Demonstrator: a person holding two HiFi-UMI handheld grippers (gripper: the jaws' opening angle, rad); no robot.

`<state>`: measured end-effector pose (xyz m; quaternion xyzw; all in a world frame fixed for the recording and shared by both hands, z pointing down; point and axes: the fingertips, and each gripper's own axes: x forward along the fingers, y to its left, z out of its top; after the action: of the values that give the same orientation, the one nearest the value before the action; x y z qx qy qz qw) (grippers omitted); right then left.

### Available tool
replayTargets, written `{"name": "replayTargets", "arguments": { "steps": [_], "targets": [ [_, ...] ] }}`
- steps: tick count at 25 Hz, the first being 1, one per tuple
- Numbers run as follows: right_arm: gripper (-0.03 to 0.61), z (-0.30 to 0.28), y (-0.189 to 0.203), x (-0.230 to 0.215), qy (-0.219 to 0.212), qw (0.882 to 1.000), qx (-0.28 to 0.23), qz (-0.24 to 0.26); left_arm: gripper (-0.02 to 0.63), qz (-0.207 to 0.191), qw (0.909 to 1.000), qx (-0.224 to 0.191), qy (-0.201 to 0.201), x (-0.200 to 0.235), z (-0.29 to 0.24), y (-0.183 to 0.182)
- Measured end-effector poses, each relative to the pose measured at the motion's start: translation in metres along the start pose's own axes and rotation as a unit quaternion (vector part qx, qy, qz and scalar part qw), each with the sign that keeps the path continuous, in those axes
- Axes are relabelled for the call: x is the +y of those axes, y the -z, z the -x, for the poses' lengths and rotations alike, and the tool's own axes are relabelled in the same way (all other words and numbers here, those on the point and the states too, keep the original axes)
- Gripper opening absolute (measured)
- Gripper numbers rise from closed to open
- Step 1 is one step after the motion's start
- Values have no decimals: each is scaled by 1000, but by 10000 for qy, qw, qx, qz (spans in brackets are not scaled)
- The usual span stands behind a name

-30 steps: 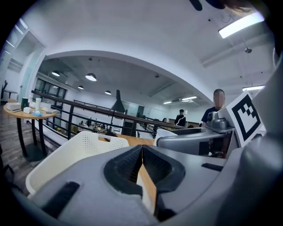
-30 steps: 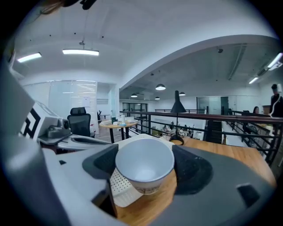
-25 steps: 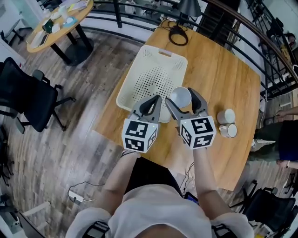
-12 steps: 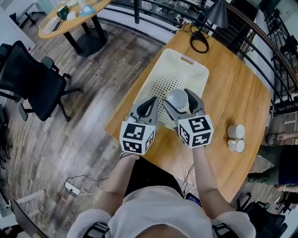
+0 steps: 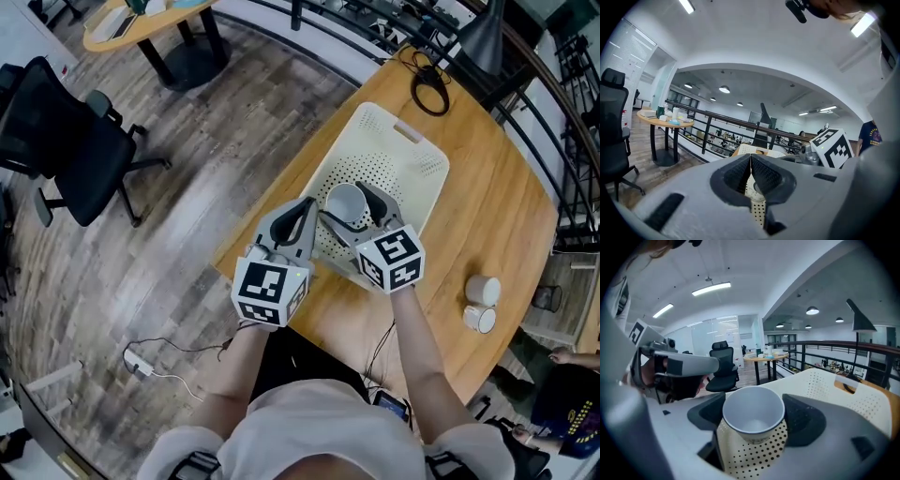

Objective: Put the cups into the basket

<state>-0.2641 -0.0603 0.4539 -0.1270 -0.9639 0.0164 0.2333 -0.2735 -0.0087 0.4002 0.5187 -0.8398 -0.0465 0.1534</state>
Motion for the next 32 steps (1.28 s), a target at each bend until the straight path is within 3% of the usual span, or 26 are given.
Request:
{"name": "replayTargets", "arguments": {
  "steps": [11,16,20,25,32],
  "targets": [
    [385,-44,58,32,-1149,9901,685,418,9,119,9998,-29,-133,22,-3,2],
    [386,-50,70,38,-1218,9873,862,537,9,158,9998,-6,-121,22,-5,5],
    [387,-51,70,38,-1237,9880,875,311,11,91,9998,10,-154,21,-6,6],
    [387,-51,81,41,-1242,9839,1119,628,11,94,9998,-5,-149,20,-7,5],
    [388,-46,81,37,-1286,9830,1183,569,11,53,9999,21,-129,18,-7,6]
  ]
}}
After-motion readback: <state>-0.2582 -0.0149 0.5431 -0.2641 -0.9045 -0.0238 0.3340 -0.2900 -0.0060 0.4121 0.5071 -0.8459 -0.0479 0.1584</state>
